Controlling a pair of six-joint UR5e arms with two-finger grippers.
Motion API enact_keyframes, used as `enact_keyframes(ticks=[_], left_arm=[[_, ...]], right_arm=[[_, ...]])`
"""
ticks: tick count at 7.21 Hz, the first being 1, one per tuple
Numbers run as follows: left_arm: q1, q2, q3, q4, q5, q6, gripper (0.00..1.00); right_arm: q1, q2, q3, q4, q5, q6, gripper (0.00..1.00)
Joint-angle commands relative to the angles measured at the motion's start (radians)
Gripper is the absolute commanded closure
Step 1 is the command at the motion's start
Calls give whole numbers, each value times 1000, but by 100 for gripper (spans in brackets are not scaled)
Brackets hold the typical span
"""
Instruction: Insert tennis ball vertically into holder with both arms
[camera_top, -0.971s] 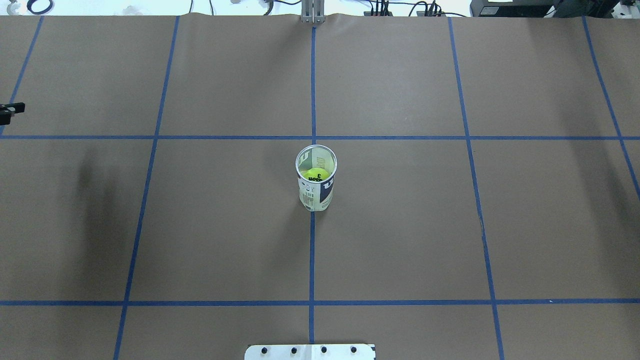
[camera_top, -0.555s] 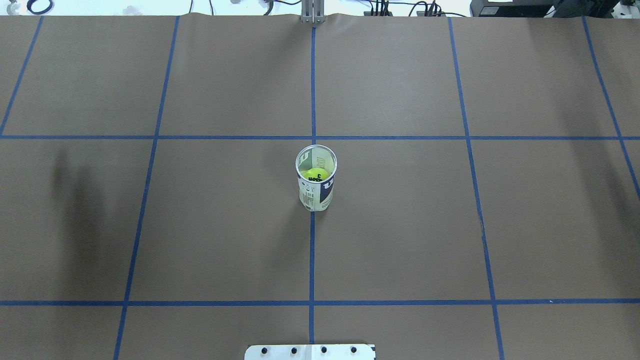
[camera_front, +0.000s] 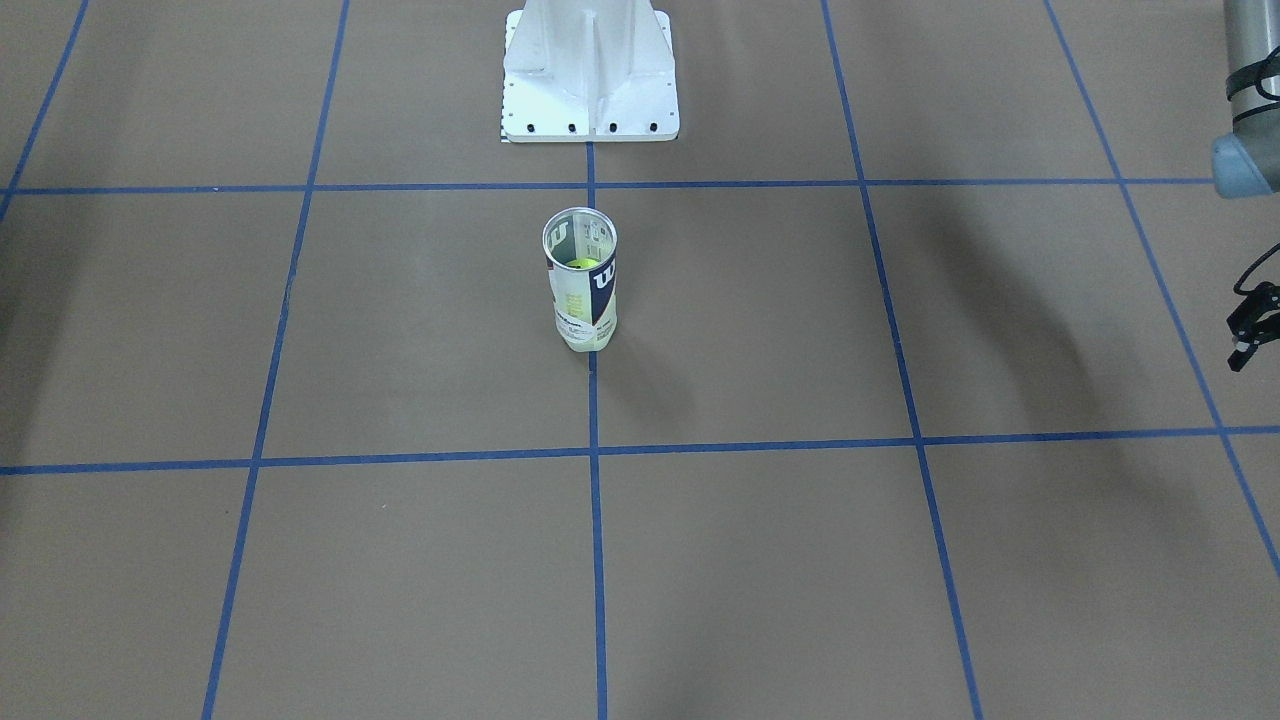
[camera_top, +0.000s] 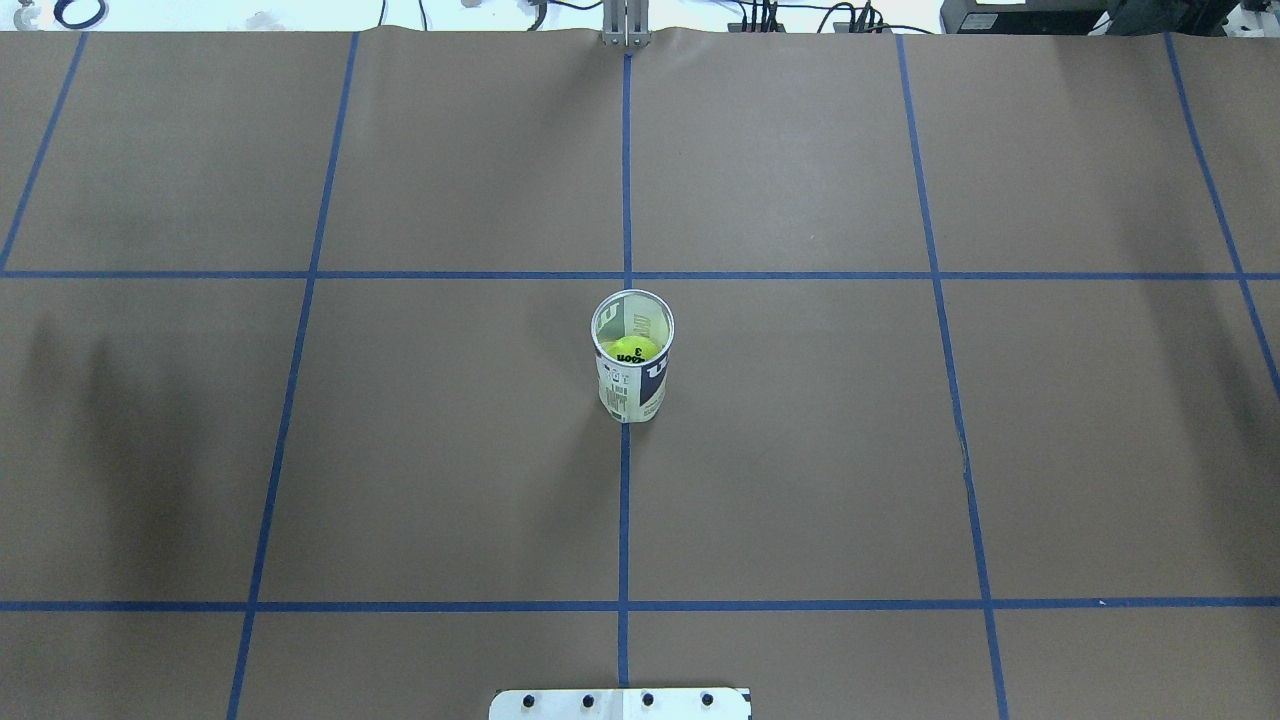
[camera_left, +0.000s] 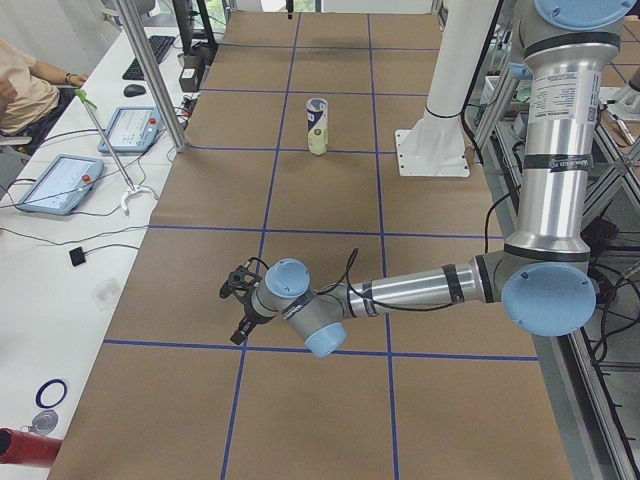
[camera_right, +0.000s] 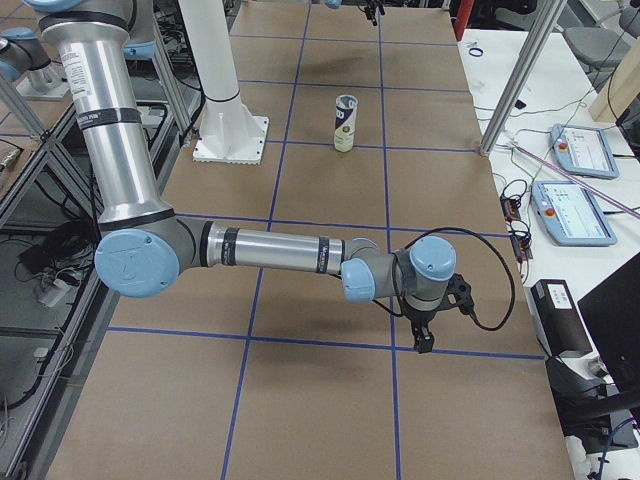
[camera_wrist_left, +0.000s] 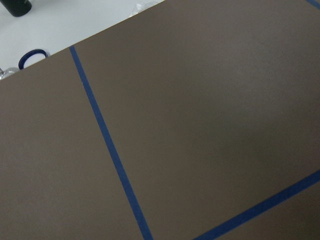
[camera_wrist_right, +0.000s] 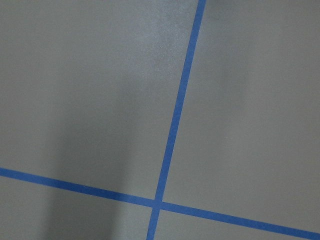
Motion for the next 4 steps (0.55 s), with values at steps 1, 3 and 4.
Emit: enact_keyframes(ticks=[1,3,4], left_arm=[[-54,5,-10,190,-119,79,0],[-68,1,-54,479,-119,307,0],[-101,1,-99,596,-119,384,0]], right_arm=[[0,-5,0,0,0,0,0],[0,-8,2,0,0,0,0],[0,-13,3,0,0,0,0]])
